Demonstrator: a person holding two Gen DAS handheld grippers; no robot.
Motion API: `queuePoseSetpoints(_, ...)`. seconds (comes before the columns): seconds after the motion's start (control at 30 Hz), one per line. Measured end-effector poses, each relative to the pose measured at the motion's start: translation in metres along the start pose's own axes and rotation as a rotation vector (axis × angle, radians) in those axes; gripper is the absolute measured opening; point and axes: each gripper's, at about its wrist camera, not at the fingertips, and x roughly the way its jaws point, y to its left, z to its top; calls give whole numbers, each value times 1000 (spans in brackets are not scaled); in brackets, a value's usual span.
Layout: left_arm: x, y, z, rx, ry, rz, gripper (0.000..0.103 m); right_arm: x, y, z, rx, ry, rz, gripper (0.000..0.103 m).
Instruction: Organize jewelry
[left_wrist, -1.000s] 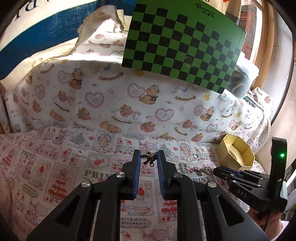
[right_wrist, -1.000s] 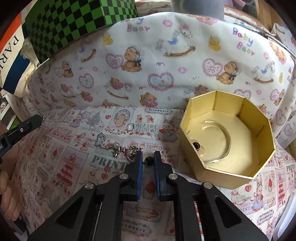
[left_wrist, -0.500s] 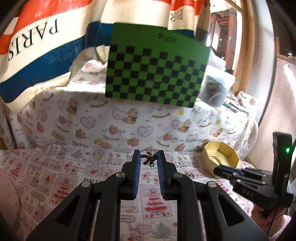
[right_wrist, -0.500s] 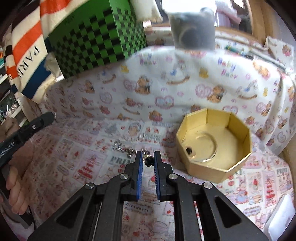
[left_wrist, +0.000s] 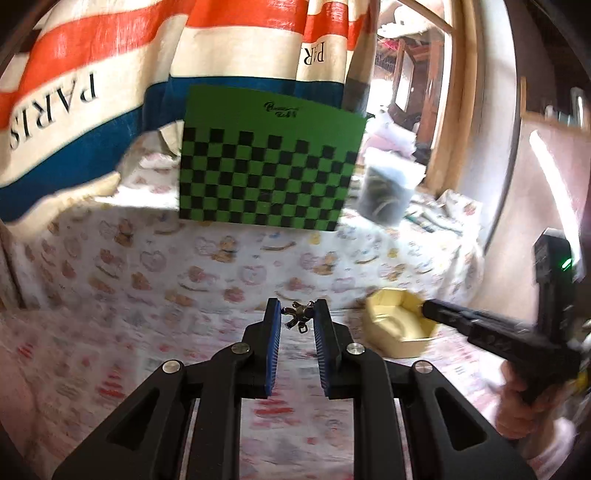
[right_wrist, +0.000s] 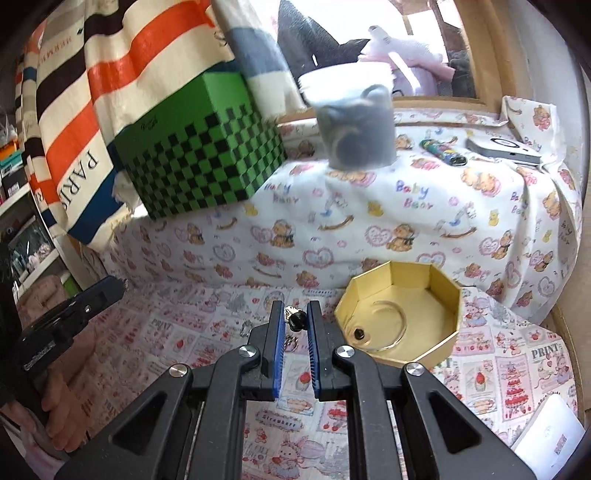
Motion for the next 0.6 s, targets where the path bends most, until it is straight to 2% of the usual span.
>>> queuePoseSetpoints(0.07,1,-10,9,-37,34,-77,17,-4,-10,4,31,-10,8,12)
queuePoseSetpoints(0.2,16,-52,28,12,54,-94,17,-6,-33,9,96,-18,2,12)
queuePoseSetpoints(0.33,53,-89,38,62,95,-67,17,0,-58,8,198,6,-22,12)
queuePoseSetpoints(0.4,74,-100,37,78,112,3,17,4,-66,8,226,16,-14,12)
queuePoseSetpoints(0.43,86,-104,36,84,123,22,17,4,-69,9,226,14,-38,12)
queuePoseSetpoints(0.5,104,-106,31,83,158,16,17,5,-75,8,227,9,-73,12)
queuePoseSetpoints(0.6,129,-107,20,69,216,-14,17,10,-85,7,254,29,-78,13)
